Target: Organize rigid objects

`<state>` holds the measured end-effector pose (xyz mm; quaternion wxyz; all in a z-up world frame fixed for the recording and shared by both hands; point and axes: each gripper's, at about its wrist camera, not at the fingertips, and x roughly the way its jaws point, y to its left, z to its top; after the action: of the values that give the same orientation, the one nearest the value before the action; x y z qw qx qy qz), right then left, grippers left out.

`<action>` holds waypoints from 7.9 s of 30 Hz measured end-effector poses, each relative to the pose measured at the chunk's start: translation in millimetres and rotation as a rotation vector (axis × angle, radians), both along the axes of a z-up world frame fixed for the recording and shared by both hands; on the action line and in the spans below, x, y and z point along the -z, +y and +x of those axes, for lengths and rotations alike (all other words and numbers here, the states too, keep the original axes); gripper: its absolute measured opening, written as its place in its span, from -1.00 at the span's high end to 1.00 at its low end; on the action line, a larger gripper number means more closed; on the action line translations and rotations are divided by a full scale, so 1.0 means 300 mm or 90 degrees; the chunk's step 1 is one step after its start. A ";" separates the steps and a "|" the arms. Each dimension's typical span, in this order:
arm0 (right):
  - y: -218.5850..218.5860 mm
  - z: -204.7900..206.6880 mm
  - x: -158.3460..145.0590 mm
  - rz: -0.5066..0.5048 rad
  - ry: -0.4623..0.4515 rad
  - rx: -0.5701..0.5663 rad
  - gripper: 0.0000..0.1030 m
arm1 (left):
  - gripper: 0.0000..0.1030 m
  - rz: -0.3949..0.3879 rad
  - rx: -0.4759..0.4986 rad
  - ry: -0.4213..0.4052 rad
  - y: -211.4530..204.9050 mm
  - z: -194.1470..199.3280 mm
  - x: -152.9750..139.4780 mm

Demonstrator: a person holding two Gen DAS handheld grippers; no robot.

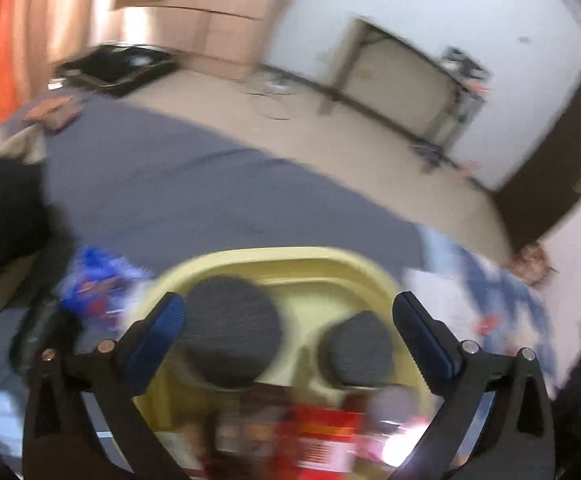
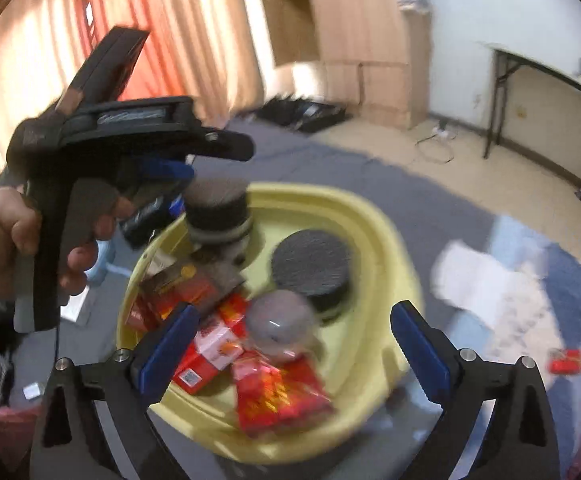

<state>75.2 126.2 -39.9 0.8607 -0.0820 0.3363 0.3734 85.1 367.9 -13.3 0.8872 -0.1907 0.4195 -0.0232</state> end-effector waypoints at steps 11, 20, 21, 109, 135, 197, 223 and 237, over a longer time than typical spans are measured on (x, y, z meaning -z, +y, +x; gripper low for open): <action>-0.855 0.054 0.134 -0.067 -0.010 0.399 -0.99 | -1.00 0.193 0.482 -0.042 -0.884 0.211 -0.010; -0.902 0.119 0.226 -0.055 0.018 0.360 -0.99 | -0.57 0.295 0.593 0.029 -1.233 0.342 0.235; -0.899 0.126 0.225 -0.059 0.015 0.358 -0.99 | -0.52 0.283 0.596 0.041 -1.240 0.346 0.251; -0.195 -0.094 0.341 -0.210 -0.070 -0.232 -0.99 | -1.00 0.196 -0.211 0.068 -0.471 -0.456 0.434; -0.194 -0.093 0.341 -0.210 -0.070 -0.232 -0.99 | -1.00 0.197 -0.212 0.068 -0.474 -0.455 0.435; -0.183 -0.097 0.352 -0.212 -0.080 -0.251 -0.99 | -1.00 0.196 -0.225 0.070 -0.467 -0.479 0.435; -0.184 -0.101 0.350 -0.211 -0.079 -0.251 -0.99 | -1.00 0.196 -0.225 0.070 -0.470 -0.483 0.433; -0.184 -0.101 0.349 -0.212 -0.079 -0.251 -0.99 | -1.00 0.196 -0.225 0.070 -0.470 -0.479 0.434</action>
<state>44.8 70.9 -144.6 0.7648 -0.3090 0.3173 0.4679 -58.6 227.0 -143.6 0.8721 -0.1244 0.4256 0.2071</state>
